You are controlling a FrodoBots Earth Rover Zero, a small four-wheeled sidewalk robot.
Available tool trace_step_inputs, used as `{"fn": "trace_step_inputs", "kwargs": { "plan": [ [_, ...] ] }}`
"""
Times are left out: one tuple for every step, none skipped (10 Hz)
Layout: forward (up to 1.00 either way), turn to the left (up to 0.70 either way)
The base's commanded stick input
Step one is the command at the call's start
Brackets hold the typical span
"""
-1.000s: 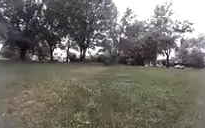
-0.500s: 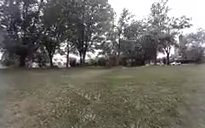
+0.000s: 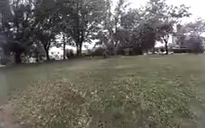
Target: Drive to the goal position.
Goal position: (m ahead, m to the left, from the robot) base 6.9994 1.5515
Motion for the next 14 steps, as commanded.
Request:
{"fn": "trace_step_inputs", "kwargs": {
  "plan": [
    [0.50,0.32],
    [0.50,0.50],
    [0.50,0.50],
    [0.50,0.50],
    [0.50,0.50],
    [0.50,0.50],
    [0.50,0.50],
    [0.50,0.50],
    [0.50,0.50],
    [0.50,0.00],
    [0.50,0.00],
    [0.50,0.00],
    [0.50,0.00],
    [0.50,0.00]
  ]
}}
